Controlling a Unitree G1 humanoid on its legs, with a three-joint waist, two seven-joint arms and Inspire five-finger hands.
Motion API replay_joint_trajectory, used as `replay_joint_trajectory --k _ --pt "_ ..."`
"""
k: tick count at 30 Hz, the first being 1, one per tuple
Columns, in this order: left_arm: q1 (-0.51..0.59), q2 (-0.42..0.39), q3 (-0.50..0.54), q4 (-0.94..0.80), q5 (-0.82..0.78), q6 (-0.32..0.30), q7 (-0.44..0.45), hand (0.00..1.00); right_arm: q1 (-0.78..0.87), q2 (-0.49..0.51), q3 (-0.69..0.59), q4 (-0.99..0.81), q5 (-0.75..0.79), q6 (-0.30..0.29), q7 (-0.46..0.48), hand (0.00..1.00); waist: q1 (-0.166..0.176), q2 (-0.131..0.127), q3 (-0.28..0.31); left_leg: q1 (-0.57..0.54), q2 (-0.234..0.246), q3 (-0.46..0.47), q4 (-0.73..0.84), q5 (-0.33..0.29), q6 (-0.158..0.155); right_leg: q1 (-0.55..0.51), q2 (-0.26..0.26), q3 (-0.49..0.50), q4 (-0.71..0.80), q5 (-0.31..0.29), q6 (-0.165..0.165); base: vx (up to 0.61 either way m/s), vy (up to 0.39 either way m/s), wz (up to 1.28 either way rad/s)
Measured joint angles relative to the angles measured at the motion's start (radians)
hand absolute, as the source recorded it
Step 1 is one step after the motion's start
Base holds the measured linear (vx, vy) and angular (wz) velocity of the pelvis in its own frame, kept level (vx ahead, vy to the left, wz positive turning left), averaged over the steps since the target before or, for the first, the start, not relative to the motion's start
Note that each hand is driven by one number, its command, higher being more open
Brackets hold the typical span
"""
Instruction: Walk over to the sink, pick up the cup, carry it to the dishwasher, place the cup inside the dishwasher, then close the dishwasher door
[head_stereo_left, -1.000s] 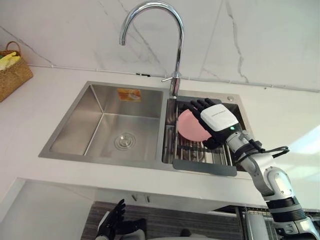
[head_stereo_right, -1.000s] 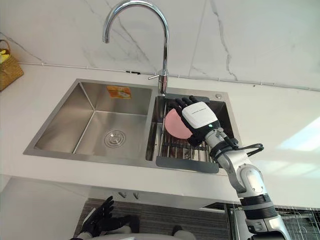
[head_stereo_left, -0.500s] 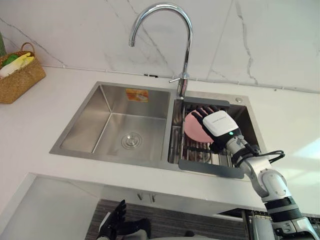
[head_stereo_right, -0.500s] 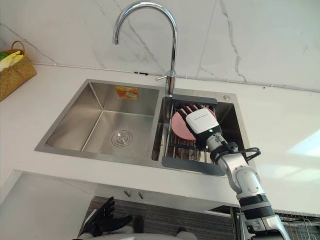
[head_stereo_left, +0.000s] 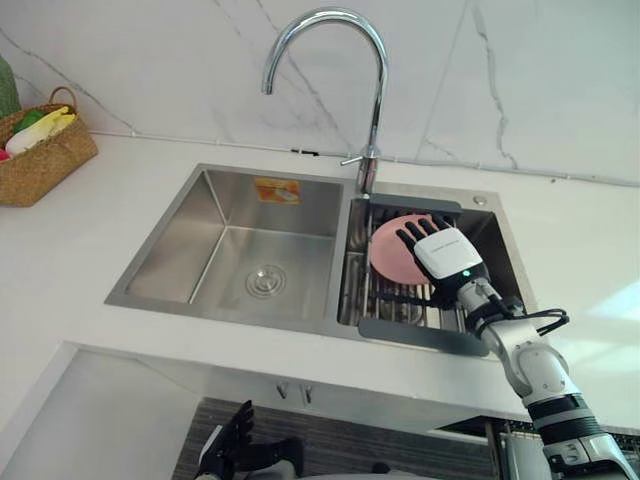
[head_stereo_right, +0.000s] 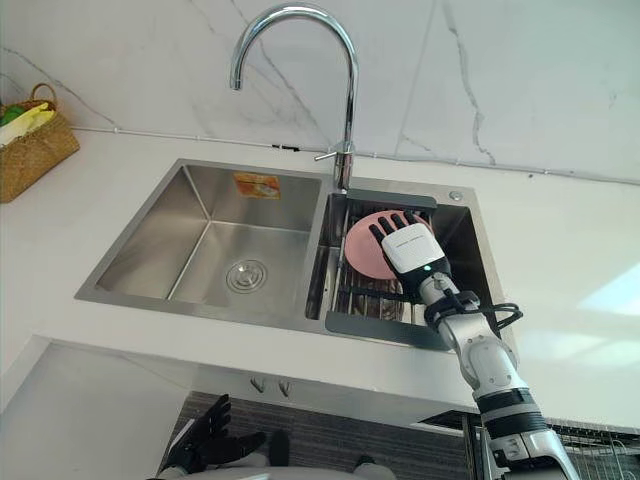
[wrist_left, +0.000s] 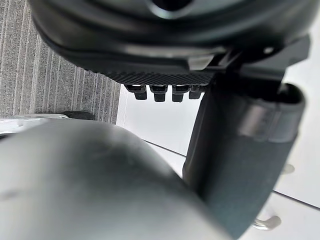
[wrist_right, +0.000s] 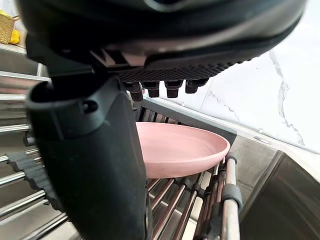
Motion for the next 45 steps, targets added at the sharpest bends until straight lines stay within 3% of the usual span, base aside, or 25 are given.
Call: replay_joint_trajectory --k 12,31,32,36,45 --pt "0.005 -0.010 -0.015 0.000 -0.018 0.000 0.016 1.00 -0.081 0.000 0.024 0.133 -0.032 0.040 -0.112 1.00 0.002 0.019 -0.006 0.003 -0.004 -0.023 -0.023 0.020 0.000 0.009 0.001 -0.023 -0.012 0.004 0.003 -0.02 -0.005 0.05" --pt "0.016 -0.012 -0.024 -0.005 -0.057 0.000 0.018 1.00 -0.153 0.000 0.099 0.263 -0.050 0.078 -0.153 1.00 0.003 0.023 -0.008 0.010 -0.003 -0.036 -0.044 0.034 -0.009 0.015 0.003 -0.038 -0.020 0.004 0.003 -0.02 -0.003 0.02" --pt "0.016 -0.012 -0.024 -0.005 -0.057 0.000 0.018 1.00 -0.153 0.000 0.100 0.264 -0.053 0.079 -0.153 0.00 0.003 0.023 -0.008 0.010 -0.003 -0.036 -0.044 0.034 -0.009 0.015 0.003 -0.038 -0.020 0.004 0.004 0.00 0.000 0.00" --pt "0.016 -0.012 -0.024 -0.006 -0.057 -0.001 0.018 1.00 -0.154 0.001 0.107 0.279 -0.105 0.083 -0.170 0.00 0.003 0.023 -0.008 0.010 -0.003 -0.039 -0.044 0.036 -0.011 0.016 0.003 -0.042 -0.021 0.004 0.004 0.00 0.000 0.00" --pt "0.018 -0.011 -0.028 -0.006 -0.057 -0.003 0.020 1.00 -0.154 -0.002 0.118 0.349 -0.168 0.089 -0.378 0.00 -0.002 0.026 -0.006 0.003 -0.002 -0.041 -0.044 0.037 -0.013 0.016 0.006 -0.045 -0.033 0.007 0.008 0.00 0.000 0.00"
